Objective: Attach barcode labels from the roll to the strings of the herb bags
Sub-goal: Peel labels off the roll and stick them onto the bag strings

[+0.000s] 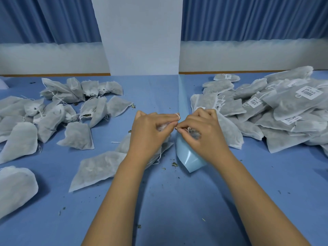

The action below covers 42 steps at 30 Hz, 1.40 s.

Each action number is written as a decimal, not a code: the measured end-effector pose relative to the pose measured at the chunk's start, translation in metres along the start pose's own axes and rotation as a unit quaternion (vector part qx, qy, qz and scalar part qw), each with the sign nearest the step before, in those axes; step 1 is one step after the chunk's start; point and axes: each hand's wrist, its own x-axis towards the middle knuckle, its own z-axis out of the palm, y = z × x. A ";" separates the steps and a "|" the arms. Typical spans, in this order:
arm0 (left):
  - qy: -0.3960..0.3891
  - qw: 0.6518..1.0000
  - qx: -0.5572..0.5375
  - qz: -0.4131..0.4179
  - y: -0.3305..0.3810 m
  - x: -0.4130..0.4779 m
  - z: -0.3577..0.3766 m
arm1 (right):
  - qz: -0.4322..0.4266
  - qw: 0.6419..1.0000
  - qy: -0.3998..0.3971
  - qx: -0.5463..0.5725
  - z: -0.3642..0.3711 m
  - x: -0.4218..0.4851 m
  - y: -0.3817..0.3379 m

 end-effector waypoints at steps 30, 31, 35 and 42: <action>0.035 0.971 -0.216 -0.096 0.011 -0.003 0.006 | 0.253 0.926 0.013 0.279 -0.003 0.000 -0.006; 0.027 0.973 -0.211 -0.094 0.011 -0.002 0.007 | 0.259 0.923 0.018 0.284 -0.004 0.000 -0.006; -0.006 0.971 -0.215 -0.101 0.012 -0.002 0.009 | 0.273 0.913 0.021 0.304 -0.006 0.000 -0.003; -0.078 0.932 -0.308 -0.174 0.012 -0.002 0.007 | 0.171 0.971 0.017 0.167 -0.007 0.000 -0.002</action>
